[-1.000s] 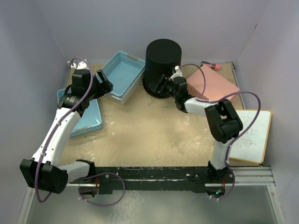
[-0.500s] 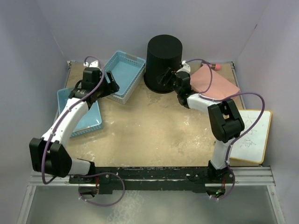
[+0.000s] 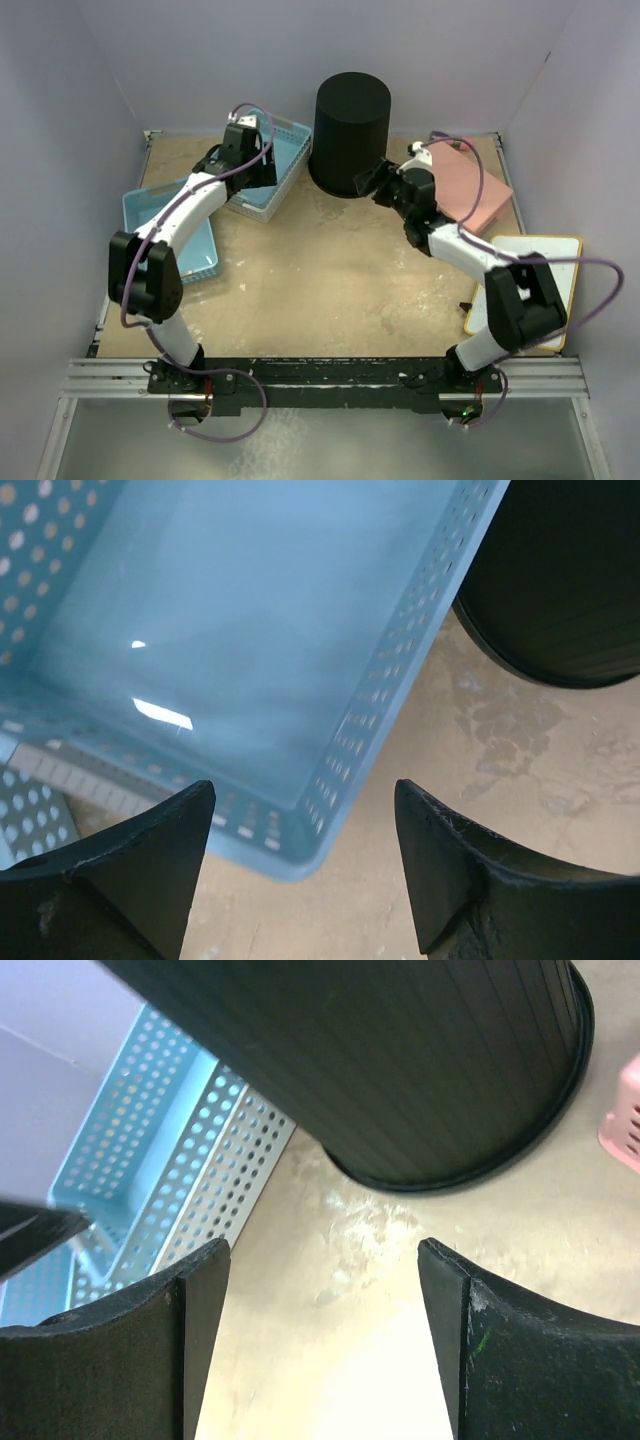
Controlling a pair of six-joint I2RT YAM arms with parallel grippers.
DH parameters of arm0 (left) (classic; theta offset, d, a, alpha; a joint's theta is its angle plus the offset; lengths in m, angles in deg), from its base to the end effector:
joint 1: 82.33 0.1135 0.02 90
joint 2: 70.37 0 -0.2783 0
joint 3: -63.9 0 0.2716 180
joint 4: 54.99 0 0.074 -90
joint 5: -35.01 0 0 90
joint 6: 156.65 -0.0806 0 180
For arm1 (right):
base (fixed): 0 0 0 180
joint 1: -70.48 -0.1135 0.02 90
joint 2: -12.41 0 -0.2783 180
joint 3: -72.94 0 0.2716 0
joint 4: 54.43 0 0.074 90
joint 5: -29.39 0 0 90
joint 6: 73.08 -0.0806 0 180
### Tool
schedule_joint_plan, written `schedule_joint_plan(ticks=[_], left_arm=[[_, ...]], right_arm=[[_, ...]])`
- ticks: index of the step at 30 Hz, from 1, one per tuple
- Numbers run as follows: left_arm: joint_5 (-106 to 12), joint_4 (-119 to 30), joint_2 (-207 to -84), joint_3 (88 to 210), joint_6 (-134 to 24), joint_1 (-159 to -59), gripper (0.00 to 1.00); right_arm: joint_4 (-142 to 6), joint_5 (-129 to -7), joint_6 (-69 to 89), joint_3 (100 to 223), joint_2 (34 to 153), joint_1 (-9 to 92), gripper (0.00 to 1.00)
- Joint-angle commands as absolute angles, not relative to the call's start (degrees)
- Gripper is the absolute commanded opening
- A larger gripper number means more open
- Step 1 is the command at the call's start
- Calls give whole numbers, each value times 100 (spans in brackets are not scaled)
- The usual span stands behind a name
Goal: Turn the large container upside down
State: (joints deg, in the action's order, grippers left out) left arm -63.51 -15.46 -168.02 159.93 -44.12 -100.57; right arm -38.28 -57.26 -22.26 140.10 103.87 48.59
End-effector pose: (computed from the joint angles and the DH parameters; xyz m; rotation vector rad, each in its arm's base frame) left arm 0.4257 -0.1277 0.2805 -0.1629 2.2818 -0.2020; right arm 0.3985 0.1550 0.2580 0.3102 1.7420 0.7346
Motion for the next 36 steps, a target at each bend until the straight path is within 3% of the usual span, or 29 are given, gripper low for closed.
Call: schedule_joint_plan(ticks=[1,6,13,17,21,25,30,36], left_arm=[[-6762,-1479,-17515,16748,-4970,-10246,69],[-6517,-1451,-18189,17138,-5006,-10294,63],[-6545,-1268,-18571,17494,-4978,-10290,33],[-6450,-1333,-18342,17501,-4917,-10295,31],[-6391,-1268,-18227,17569,-4949,-10298,42],[-6399,-1241,-18238,17606,-4974,-10296,41],[-6456,-1244,-18272,17636,-4952,-10290,30],[-6478,-1130,-18356,17835,-4980,-10297,0]], right_arm=[[-4253,-5879,-1950,13295,9236,4851,78],[-5177,-5587,-1634,12612,8018,4851,78],[-6095,-5243,-1553,12140,6767,4857,79],[-6178,-5244,-1473,12168,6598,4859,79],[-6259,-5351,-1470,12294,6763,4859,78],[-6199,-5350,-1498,12354,6926,4859,79],[-6107,-5358,-1531,12360,7014,4864,78],[-6080,-5417,-1586,12333,7063,4859,78]])
